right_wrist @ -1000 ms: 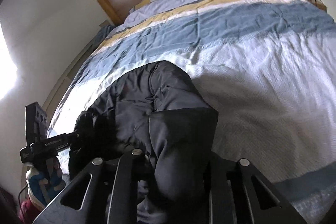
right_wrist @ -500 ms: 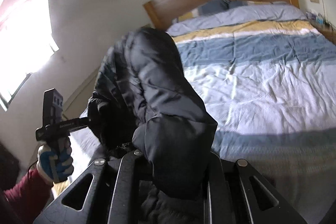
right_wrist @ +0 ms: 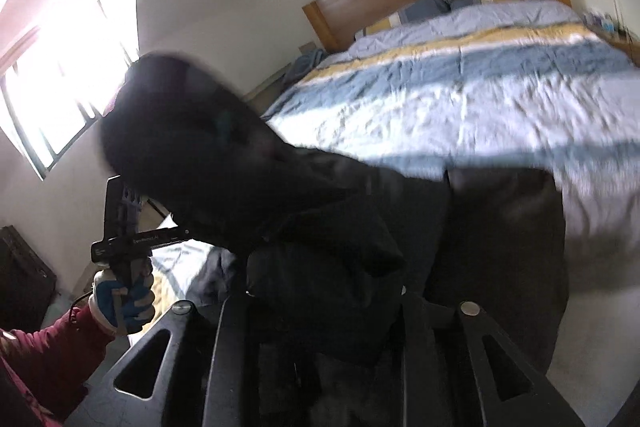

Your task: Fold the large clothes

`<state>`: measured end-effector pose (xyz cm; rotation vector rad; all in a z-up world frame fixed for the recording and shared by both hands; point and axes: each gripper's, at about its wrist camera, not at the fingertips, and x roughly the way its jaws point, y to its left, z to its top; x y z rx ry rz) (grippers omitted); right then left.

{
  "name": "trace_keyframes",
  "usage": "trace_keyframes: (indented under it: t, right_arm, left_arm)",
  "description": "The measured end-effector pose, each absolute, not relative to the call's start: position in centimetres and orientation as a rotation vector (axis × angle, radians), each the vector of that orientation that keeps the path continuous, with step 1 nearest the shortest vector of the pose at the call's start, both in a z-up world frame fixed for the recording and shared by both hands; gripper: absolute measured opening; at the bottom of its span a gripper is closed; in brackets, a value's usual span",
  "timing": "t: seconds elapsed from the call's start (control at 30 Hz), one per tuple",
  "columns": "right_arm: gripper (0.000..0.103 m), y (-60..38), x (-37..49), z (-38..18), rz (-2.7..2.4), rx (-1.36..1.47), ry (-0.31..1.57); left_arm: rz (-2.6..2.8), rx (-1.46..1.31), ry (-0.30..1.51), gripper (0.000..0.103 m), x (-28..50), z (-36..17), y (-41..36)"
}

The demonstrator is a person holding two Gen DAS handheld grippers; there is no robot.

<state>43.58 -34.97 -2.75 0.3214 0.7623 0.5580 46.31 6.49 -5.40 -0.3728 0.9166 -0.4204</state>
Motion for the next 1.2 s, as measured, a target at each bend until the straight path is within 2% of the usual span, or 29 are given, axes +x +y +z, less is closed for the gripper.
trace_keyframes:
  t: [0.13,0.3,0.53,0.63,0.67,0.8,1.03,1.2]
  right_arm:
    - [0.031,-35.1,43.3,-7.4,0.514,0.311,0.859]
    - [0.038,-34.9,43.6,-8.0,0.503,0.287,0.869]
    - [0.056,-33.7,42.3,-7.0,0.49,0.143,0.89]
    - [0.074,-33.5,41.4,-6.5,0.467,0.098,0.896]
    - [0.076,-33.7,41.0,-6.4,0.456,0.089,0.899]
    - [0.076,-35.1,39.2,-6.5,0.432,0.091,0.92]
    - [0.076,-36.9,37.6,-2.4,0.404,0.107,0.853]
    - [0.076,-35.0,39.9,0.6,0.437,0.105,0.785]
  left_arm:
    - [-0.396,-0.412,0.955,0.013,45.6,-8.3,6.9]
    - [-0.348,-0.389,0.995,0.013,44.9,-9.8,6.7]
    - [-0.305,-0.391,0.998,0.013,42.4,-8.7,8.0]
    - [-0.285,-0.388,0.993,0.013,41.5,-7.6,8.9]
    - [-0.283,-0.387,0.992,0.013,40.9,-7.3,9.1]
    - [-0.271,-0.36,0.987,0.014,39.0,-5.8,10.5]
    - [-0.285,-0.364,0.907,0.033,40.1,-0.8,11.0]
    - [-0.321,-0.34,0.867,0.038,43.0,1.5,8.1]
